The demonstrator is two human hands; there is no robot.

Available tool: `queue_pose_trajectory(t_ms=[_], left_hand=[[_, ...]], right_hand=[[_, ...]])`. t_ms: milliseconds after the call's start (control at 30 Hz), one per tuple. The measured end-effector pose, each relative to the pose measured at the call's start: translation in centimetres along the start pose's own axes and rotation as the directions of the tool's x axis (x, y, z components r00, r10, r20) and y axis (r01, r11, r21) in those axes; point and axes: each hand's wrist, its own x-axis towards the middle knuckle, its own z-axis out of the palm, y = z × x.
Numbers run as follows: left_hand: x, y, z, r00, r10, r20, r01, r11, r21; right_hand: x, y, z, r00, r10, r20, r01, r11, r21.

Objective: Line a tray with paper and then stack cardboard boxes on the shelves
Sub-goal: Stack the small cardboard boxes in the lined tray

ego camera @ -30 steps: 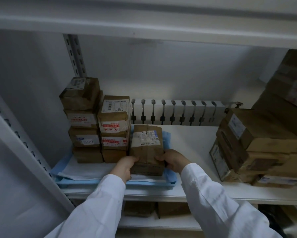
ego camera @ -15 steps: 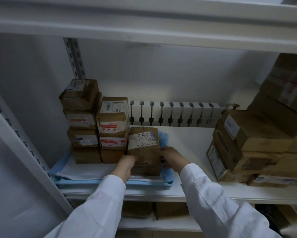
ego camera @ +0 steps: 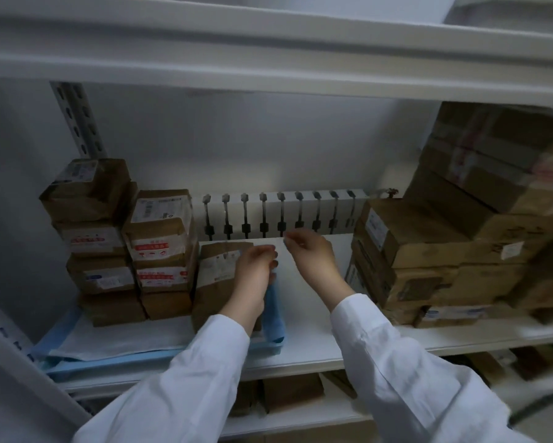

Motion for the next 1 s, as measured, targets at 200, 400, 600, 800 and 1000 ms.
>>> queue_pose_trajectory(t_ms=[200,400,600,800,1000], left_hand=[[-1.1,-0.2,6.9,0.965,-0.168,0.204,0.165,0.986,0.031],[-2.5,-0.6,12.3,0.923,-0.208,0.324,0.183,0.977,0.107],[-3.0,-0.4,15.9,0.913,-0.213,0.349,0.206,0.977,0.057],[-2.9,-0.5,17.8,0.923,-0.238,0.304,0.232,0.971,0.056],[-2.4,-0.4,17.4,0.928,-0.261,0.266,0.302,0.945,-0.126]], right_hand=[[-0.1,2.2,-7.7,0.953,-0.173,-0.249,0.098,0.952,-0.290],[-0.4,5.8,-13.4,0.870,-0.125,-0.476,-0.076,0.922,-0.381],[-1.0,7.8,-15.8,0.847,-0.019,-0.531,-0.188,0.924,-0.333],[-1.4,8.5,-17.1,0.850,-0.056,-0.523,-0.056,0.979,-0.196],[-1.9,8.7,-18.0,0.840,-0.011,-0.543,0.076,0.992,0.097]])
